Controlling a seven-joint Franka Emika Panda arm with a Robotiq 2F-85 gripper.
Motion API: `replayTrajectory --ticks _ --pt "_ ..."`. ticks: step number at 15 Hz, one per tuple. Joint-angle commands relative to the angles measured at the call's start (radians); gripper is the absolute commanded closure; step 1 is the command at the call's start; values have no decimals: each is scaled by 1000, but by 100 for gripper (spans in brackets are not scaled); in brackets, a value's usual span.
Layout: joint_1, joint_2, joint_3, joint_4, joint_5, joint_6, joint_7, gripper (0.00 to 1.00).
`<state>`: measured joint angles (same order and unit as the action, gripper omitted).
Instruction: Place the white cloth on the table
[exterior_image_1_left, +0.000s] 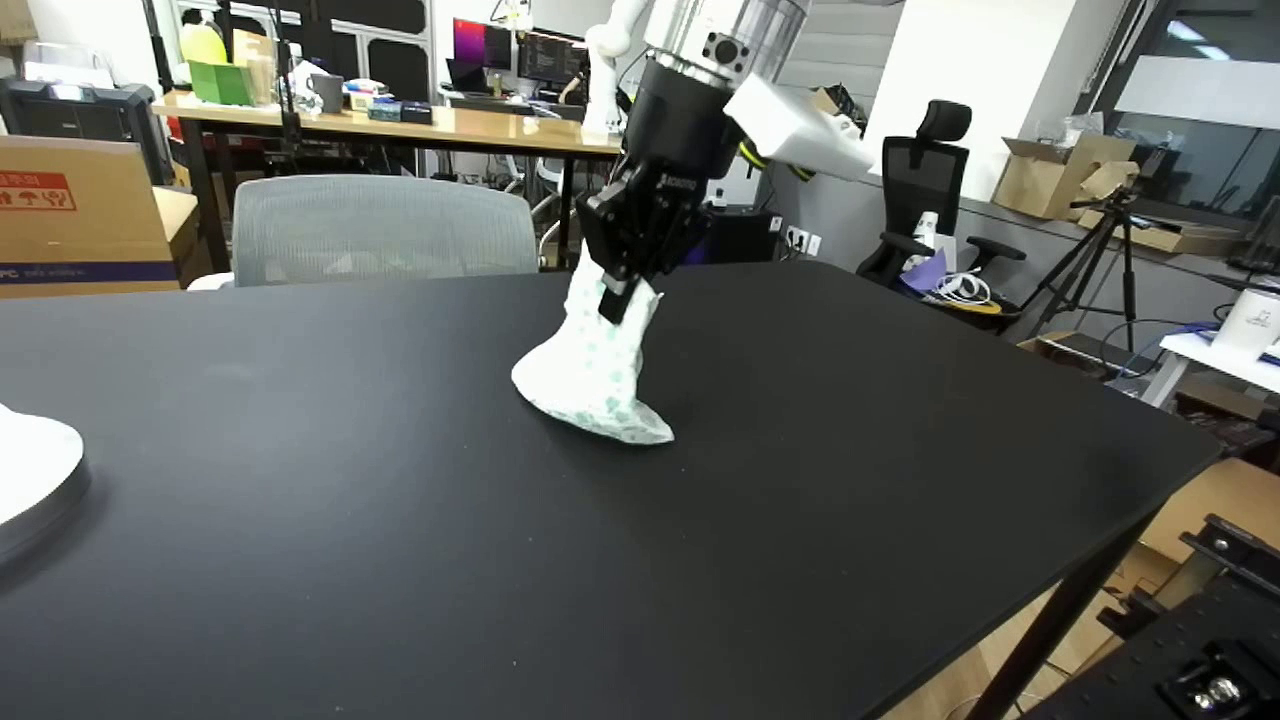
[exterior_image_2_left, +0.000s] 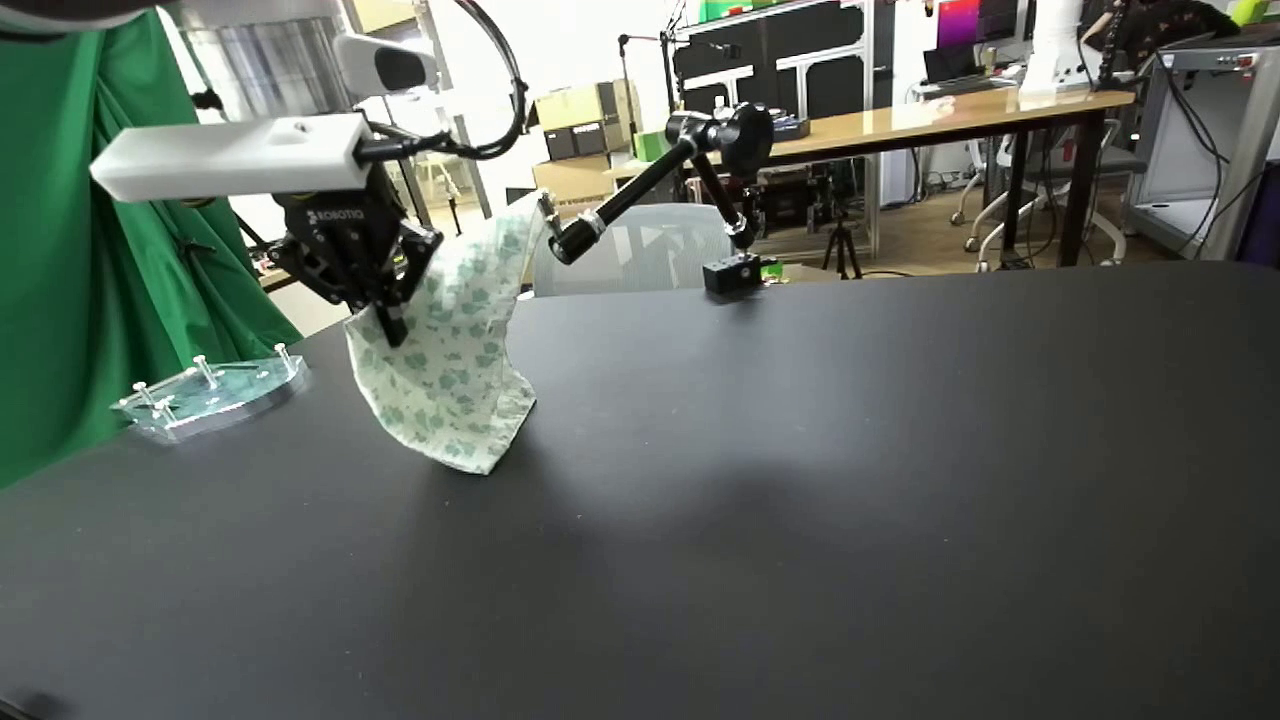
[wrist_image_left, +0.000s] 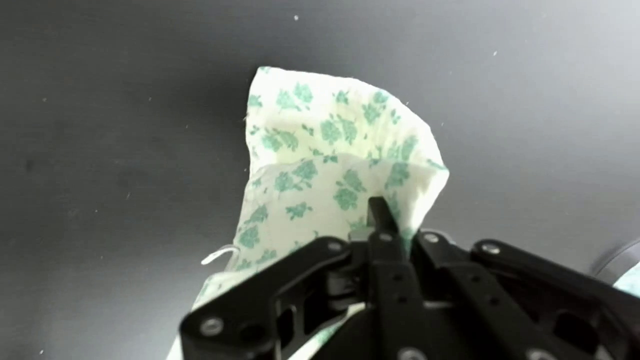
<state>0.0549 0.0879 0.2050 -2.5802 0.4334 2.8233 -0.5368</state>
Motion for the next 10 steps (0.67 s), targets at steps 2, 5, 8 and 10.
replayTrajectory --ticks 2,5,8,10 --pt "-4 16 -3 -39 -18 -7 9 99" --pt "-25 47 -7 -34 -16 10 5 99" --pt "-62 78 2 -21 0 50 -26 99" --pt "-100 99 30 -13 43 114 -82 99"
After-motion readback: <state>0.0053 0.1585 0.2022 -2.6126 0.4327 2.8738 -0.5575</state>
